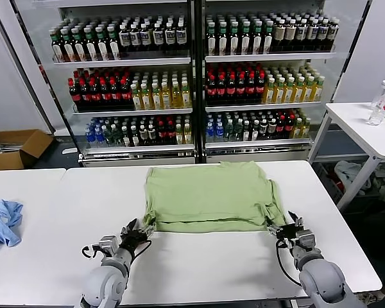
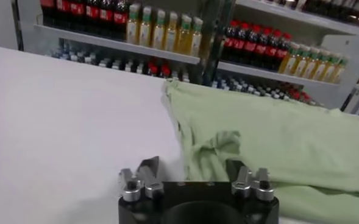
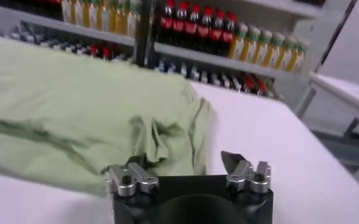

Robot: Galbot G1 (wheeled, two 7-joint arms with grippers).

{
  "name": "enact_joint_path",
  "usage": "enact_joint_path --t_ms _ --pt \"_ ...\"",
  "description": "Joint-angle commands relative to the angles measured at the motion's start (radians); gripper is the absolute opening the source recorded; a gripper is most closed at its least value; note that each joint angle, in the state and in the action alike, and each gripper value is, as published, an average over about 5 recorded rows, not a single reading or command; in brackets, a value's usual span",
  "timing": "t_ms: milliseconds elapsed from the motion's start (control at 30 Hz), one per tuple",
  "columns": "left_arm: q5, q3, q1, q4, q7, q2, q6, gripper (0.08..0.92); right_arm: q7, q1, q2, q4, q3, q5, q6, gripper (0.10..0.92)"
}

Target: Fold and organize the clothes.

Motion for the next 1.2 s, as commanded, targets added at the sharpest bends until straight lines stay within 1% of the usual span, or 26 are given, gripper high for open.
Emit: enact_joint_path --t_ms 33,333,433,533,633,867,933,1033,1200 --pt "-0.035 0.005 0.01 -0.001 0.01 -0.001 -0.001 0.531 -0.004 -0.005 0.001 -0.016 -0.009 0.058 -0.029 0.556" --pt "-0.152 0.001 0.041 -0.05 0.033 -0.012 0.007 0.271 -0.025 -0.063 -0.018 0.061 0.01 0.063 -0.012 0.287" --pt "-0.154 -0.008 0.079 -0.089 0.034 -0.012 0.008 0.185 -0.029 -0.102 -0.028 0.106 0.026 0.063 -0.011 0.193" --pt "-0.152 -0.026 0.148 -0.158 0.033 -0.012 0.007 0.115 -0.033 -0.166 -0.051 0.169 0.044 0.058 -0.007 0.143" --pt "-0.144 -0.05 0.247 -0.258 0.032 -0.01 0.007 0.091 -0.037 -0.247 -0.083 0.254 0.064 0.053 -0.002 0.132" --pt "-0.068 -0.092 0.498 -0.489 0.024 -0.023 0.0 0.091 -0.037 -0.443 -0.099 0.434 0.136 0.019 -0.006 0.132" --pt "-0.023 -0.091 0.571 -0.533 0.021 -0.031 -0.006 0.091 -0.034 -0.497 -0.084 0.478 0.151 -0.02 -0.006 0.132" --pt "0.045 -0.092 0.649 -0.582 0.01 -0.042 -0.004 0.091 -0.028 -0.571 -0.055 0.528 0.17 -0.089 -0.007 0.132" --pt "0.133 -0.117 0.714 -0.619 -0.007 -0.056 0.023 0.091 -0.019 -0.621 -0.043 0.566 0.187 -0.118 -0.043 0.135"
